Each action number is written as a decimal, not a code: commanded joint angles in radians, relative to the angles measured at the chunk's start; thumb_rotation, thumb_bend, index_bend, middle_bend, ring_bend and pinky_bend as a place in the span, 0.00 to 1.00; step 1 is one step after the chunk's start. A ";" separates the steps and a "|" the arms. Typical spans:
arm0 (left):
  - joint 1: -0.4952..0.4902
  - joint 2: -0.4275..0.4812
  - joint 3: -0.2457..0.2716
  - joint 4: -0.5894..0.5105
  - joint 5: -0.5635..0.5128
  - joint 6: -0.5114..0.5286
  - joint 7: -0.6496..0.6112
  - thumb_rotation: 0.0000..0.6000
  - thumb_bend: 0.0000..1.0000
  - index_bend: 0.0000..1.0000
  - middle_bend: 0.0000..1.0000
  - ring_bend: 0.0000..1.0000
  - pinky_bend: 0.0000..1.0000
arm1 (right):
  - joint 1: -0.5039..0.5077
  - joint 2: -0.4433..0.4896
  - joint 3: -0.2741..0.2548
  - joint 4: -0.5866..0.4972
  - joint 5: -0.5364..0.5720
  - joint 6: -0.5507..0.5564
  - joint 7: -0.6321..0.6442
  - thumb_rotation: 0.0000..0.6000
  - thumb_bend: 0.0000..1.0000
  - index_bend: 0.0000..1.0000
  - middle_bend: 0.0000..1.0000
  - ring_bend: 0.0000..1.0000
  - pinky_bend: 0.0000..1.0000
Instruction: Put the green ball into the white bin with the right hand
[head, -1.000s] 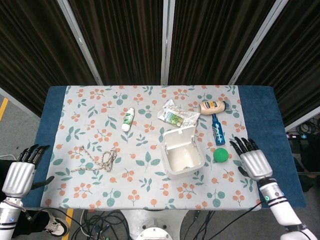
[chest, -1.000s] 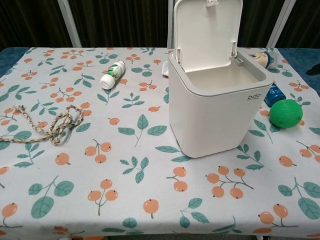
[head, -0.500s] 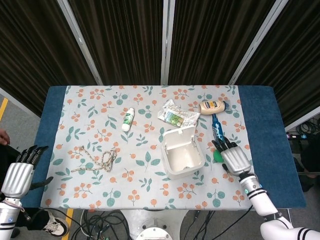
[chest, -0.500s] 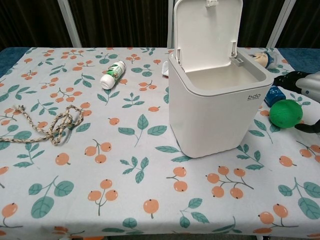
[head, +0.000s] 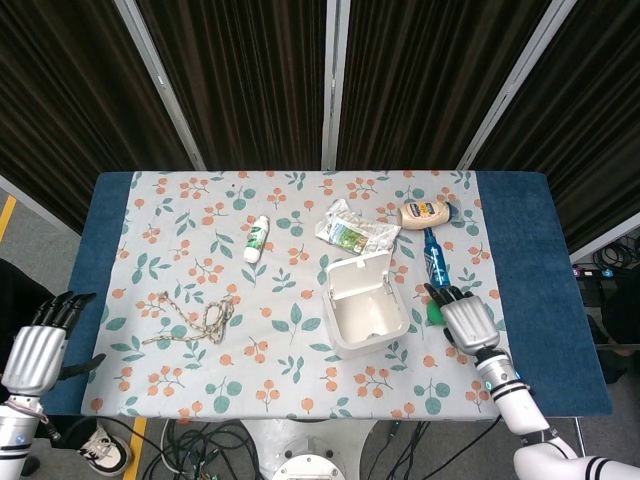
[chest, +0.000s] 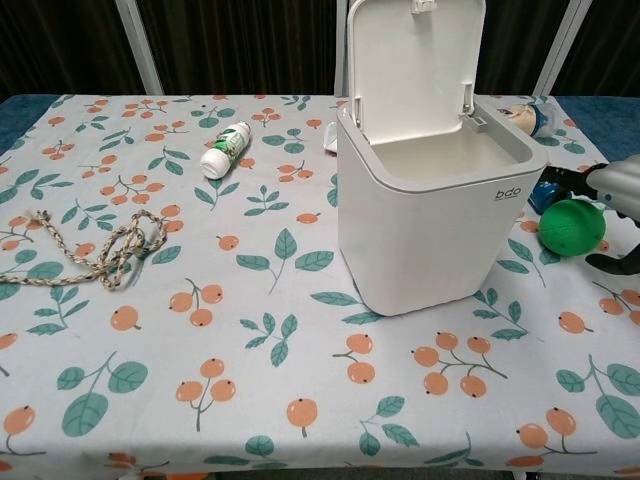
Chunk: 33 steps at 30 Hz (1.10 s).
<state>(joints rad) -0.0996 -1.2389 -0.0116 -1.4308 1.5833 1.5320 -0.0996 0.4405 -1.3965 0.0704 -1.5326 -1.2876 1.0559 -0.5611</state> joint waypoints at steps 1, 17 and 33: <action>-0.001 0.000 0.000 -0.001 -0.002 -0.004 0.002 1.00 0.03 0.15 0.17 0.10 0.17 | 0.001 -0.001 -0.005 0.003 -0.004 0.002 0.004 1.00 0.27 0.17 0.28 0.26 0.49; 0.004 0.000 0.003 0.003 -0.006 -0.002 -0.005 1.00 0.03 0.15 0.17 0.10 0.17 | 0.001 -0.009 -0.023 0.013 -0.023 0.036 0.017 1.00 0.33 0.49 0.45 0.42 0.60; 0.005 0.008 -0.002 -0.009 -0.005 0.004 0.003 1.00 0.03 0.16 0.17 0.10 0.17 | -0.058 0.227 0.009 -0.246 -0.282 0.305 0.162 1.00 0.35 0.57 0.50 0.47 0.65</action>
<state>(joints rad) -0.0949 -1.2309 -0.0133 -1.4397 1.5786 1.5364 -0.0970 0.3990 -1.2233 0.0678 -1.7177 -1.5048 1.3048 -0.4198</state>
